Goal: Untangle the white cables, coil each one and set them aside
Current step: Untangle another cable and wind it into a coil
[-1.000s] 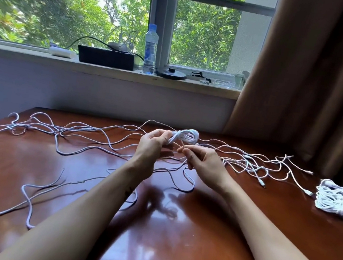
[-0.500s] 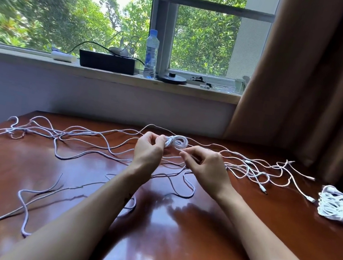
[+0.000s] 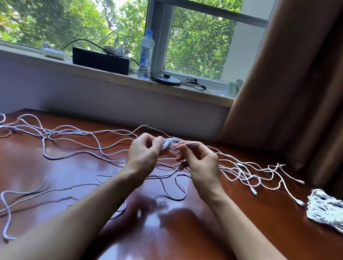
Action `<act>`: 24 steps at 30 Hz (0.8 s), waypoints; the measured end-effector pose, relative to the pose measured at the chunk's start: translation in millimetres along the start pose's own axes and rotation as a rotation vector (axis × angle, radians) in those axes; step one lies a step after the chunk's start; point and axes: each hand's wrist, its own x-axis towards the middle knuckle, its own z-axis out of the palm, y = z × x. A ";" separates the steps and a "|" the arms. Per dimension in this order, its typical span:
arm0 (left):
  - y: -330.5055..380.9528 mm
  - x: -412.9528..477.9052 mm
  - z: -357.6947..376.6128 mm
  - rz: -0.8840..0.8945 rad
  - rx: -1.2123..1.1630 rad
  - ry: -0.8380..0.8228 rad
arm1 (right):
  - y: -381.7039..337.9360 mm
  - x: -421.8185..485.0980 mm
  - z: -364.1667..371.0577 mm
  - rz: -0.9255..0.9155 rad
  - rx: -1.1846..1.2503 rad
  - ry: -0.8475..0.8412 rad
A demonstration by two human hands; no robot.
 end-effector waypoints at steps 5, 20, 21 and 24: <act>-0.8 0.4 0.0 -0.005 -0.050 0.021 | 5.1 -1.3 0.7 0.052 -0.079 -0.069; -3.2 -3.1 2.6 0.069 -0.089 -0.044 | -0.1 -1.5 -0.1 0.327 -0.076 -0.195; -2.9 -3.7 2.9 0.076 -0.086 -0.057 | 0.0 -1.4 -0.2 0.345 -0.080 -0.193; -4.1 -5.2 4.0 0.108 -0.066 -0.073 | 0.2 -0.6 -2.4 0.366 -0.061 -0.183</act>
